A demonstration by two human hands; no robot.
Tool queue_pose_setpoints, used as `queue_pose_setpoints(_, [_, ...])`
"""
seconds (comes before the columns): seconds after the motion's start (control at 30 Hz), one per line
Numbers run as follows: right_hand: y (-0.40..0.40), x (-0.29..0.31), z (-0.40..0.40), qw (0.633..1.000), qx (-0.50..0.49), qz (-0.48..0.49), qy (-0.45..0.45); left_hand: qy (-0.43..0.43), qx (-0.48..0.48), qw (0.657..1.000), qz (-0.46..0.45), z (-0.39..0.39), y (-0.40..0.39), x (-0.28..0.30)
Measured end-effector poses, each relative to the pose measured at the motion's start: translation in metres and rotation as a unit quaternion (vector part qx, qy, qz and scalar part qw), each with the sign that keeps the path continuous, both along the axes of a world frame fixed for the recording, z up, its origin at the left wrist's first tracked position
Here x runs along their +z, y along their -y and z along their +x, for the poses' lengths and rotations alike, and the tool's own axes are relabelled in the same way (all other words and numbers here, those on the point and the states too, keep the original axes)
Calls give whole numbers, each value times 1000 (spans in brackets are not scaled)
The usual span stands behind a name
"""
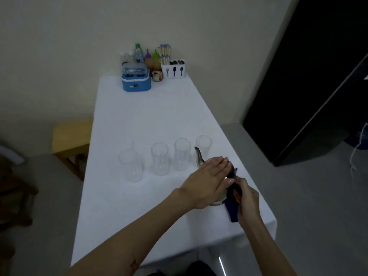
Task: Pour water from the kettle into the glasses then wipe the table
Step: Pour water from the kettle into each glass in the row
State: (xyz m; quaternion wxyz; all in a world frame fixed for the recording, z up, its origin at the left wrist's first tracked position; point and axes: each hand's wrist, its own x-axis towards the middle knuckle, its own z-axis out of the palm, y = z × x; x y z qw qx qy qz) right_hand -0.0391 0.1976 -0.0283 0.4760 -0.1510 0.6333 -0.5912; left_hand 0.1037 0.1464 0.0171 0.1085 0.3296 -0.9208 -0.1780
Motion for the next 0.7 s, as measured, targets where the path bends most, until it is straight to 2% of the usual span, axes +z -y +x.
queue_pose_setpoints(0.2, [10, 12, 68, 997, 77, -16, 8, -13, 78, 997, -21, 72, -13, 5])
queue_pose_setpoints(0.33, [23, 23, 100, 990, 140, -12, 11, -46, 141, 989, 0, 108, -12, 11])
queue_pose_setpoints(0.57, [54, 39, 135, 969, 224, 40, -97, -89, 216, 970, 61, 146, 0, 13])
queue_pose_setpoints(0.7, [63, 47, 142, 960, 237, 42, -141, -103, 236, 962, 97, 154, 5, 10])
